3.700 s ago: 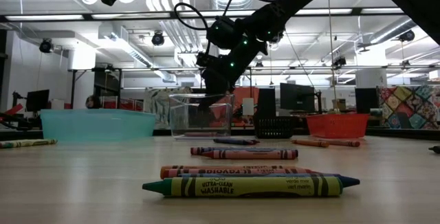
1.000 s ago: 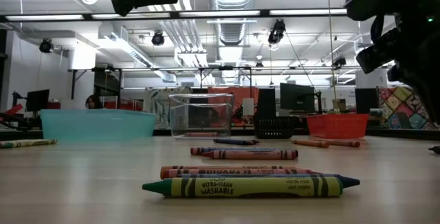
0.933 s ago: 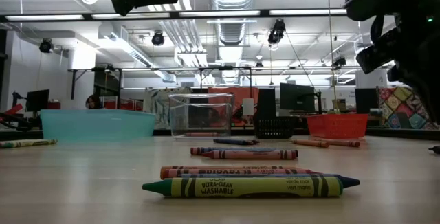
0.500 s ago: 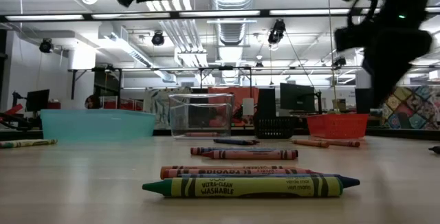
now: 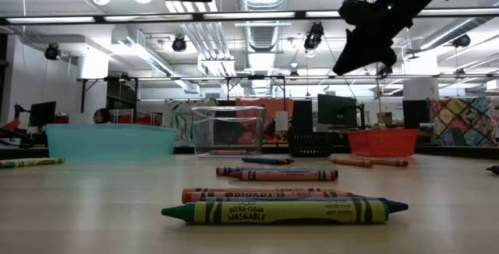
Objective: Sort crayons
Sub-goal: Put the orange crayon into the orange bin
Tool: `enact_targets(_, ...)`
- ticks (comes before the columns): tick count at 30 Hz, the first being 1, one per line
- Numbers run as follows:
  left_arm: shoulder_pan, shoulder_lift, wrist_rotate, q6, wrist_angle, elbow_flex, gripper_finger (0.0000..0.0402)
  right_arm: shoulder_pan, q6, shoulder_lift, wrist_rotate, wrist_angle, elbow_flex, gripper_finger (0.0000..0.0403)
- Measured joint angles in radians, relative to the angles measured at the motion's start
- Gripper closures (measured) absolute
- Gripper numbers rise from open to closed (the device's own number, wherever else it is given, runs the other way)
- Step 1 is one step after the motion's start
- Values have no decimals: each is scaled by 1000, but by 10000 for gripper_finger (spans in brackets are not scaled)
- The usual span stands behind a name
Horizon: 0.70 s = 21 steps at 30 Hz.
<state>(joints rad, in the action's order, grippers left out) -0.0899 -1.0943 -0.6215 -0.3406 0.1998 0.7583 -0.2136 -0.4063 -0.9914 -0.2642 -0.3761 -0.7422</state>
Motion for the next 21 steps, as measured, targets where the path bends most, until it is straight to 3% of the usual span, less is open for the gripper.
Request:
enact_targets(5,20,0,84,80,-1,-10,253,-53,-115,-59,1,-2,6,351)
enact_targets(11,44,0,138,52,-8,-14,253,-82,-130,-180,0,4,6,351)
enact_targets(21,209,0,143,-77,-7,-16,253,-200,11,-355,-24,131,-51,351)
